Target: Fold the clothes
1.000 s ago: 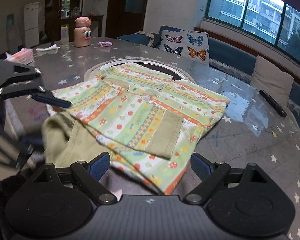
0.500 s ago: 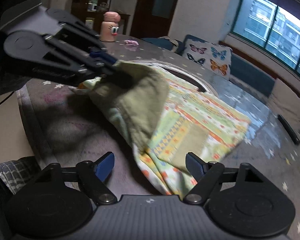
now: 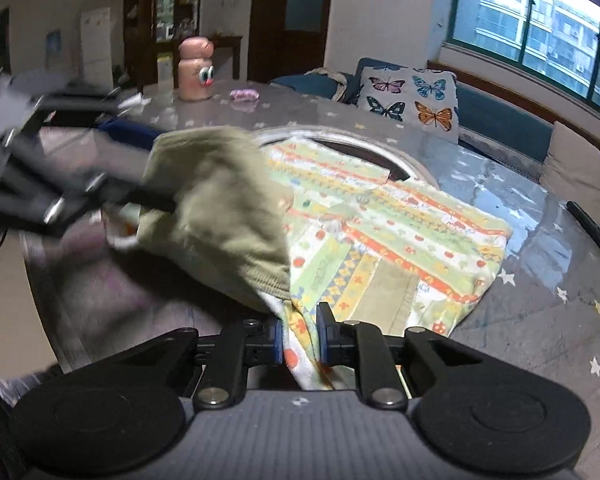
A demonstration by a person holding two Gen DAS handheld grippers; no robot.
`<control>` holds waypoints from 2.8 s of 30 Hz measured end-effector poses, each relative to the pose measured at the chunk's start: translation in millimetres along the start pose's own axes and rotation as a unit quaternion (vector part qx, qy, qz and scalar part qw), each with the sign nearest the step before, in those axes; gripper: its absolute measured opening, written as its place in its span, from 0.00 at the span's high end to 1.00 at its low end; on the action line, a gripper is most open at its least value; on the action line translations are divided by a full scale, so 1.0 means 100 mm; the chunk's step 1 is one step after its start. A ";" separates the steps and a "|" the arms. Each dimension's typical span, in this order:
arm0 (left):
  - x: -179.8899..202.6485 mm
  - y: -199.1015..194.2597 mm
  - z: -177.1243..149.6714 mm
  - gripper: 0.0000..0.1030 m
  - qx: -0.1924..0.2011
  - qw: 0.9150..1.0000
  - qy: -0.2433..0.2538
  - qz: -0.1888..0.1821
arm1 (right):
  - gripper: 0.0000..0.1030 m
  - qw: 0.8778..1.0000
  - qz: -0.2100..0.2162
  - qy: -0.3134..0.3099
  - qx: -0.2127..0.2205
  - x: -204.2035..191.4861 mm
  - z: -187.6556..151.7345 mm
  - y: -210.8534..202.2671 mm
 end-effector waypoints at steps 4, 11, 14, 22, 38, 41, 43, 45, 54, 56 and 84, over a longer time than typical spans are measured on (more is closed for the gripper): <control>0.00 -0.10 -0.18 0.35 -0.014 1.000 0.013 0.018 | 0.87 1.000 0.003 0.018 0.014 0.04 0.12 -0.05; 0.18 -0.11 -0.36 0.33 -0.024 0.996 0.085 0.032 | 0.88 0.999 0.003 0.044 0.027 0.09 0.26 -0.10; 0.30 -0.05 -0.42 0.33 -0.025 0.991 0.124 0.033 | 0.88 0.998 0.004 0.055 0.032 0.12 0.34 -0.05; 0.29 0.08 -0.50 0.64 -0.032 0.984 0.169 0.046 | 0.88 0.998 0.000 0.058 0.039 0.15 0.37 -0.06; 0.19 -0.64 -0.15 0.96 0.004 0.994 0.109 0.016 | 0.93 0.997 0.030 0.046 0.048 -0.10 0.10 -0.65; 0.20 -0.77 -0.10 0.96 0.007 0.996 0.086 0.011 | 0.93 0.998 0.042 0.029 0.039 -0.25 -0.02 -0.87; 0.20 -0.86 -0.04 0.96 0.015 0.997 0.077 0.011 | 0.93 0.998 0.048 0.028 0.039 -0.30 -0.03 -0.99; 0.17 -0.90 0.04 0.96 0.027 0.997 0.074 0.013 | 0.94 0.997 0.052 0.028 0.043 -0.35 0.01 -1.13; -0.23 -0.24 0.35 0.96 0.040 0.996 0.061 0.050 | 0.94 0.997 0.023 0.054 0.056 0.05 0.46 -0.86; -0.36 0.02 0.36 0.96 0.028 0.997 0.049 0.054 | 0.94 0.997 0.017 0.062 0.053 0.18 0.57 -0.68; -0.50 1.01 0.12 0.92 -0.063 0.995 -0.075 0.021 | 0.61 0.983 -0.034 0.176 0.040 0.92 0.37 0.15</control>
Point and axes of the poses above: each gripper's, at about its wrist camera, not at the fingertips, and y roughly the way its jaws point, x to its right, z to its top, the point moved 9 cm from there along y, roughly the way its jaws point, and after that the axes turned 15 degrees about y, right-handed, at the moved point
